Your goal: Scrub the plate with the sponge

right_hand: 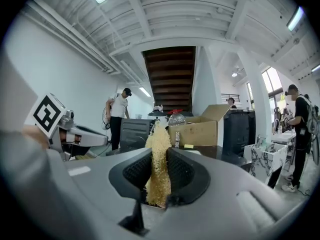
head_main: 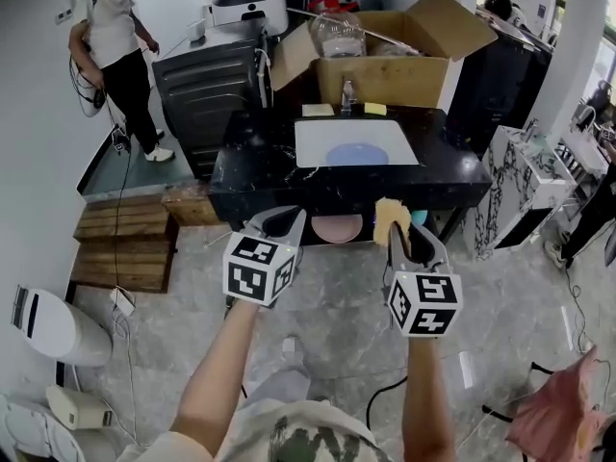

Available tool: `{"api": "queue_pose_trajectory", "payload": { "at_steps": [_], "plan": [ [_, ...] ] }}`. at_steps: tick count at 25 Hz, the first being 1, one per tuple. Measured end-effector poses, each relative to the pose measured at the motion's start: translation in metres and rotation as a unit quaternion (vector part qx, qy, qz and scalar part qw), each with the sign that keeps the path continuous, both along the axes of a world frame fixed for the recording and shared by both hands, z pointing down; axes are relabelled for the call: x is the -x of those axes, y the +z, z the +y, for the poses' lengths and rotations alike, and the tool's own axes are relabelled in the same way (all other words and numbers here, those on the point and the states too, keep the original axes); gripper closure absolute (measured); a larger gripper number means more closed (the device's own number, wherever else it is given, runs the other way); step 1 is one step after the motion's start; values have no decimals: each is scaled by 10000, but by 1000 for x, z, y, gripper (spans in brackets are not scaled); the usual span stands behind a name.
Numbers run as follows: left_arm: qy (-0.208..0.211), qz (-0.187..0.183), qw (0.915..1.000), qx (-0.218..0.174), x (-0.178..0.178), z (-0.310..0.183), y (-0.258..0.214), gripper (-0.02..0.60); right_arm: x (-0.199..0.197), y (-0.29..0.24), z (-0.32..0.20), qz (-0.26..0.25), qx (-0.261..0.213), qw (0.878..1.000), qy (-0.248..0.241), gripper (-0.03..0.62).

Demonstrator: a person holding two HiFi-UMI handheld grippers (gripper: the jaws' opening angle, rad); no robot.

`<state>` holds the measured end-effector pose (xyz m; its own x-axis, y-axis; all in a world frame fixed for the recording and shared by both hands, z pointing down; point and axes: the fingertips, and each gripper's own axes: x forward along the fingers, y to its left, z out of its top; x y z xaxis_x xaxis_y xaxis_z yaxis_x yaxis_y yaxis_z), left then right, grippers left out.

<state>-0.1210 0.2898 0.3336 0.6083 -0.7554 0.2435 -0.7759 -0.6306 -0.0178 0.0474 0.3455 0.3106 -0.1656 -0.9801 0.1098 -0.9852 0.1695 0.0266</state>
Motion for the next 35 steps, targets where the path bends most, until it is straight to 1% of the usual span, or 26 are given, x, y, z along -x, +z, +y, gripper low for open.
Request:
{"api": "queue_pose_trajectory", "payload": {
  "at_steps": [4, 9, 19, 25, 29, 35],
  "plan": [
    [-22, 62, 10000, -34, -6, -26, 2, 580, -6, 3, -22, 40, -4, 10000, 12, 525],
    [56, 83, 9999, -28, -18, -71, 7, 580, -16, 9, -65, 90, 52, 9999, 79, 525],
    [205, 75, 9997, 104, -29, -200, 15, 580, -18, 17, -192, 114, 287, 9994, 130, 525],
    [341, -4, 9992, 183, -31, -262, 19, 580, -15, 15, -257, 107, 363, 9991, 178, 525],
    [371, 1, 9990, 243, -27, -296, 23, 580, -10, 19, -292, 106, 439, 9988, 184, 525],
    [441, 57, 9984, 345, -25, -334, 32, 580, -7, 26, -329, 143, 578, 9979, 260, 525]
  ]
}}
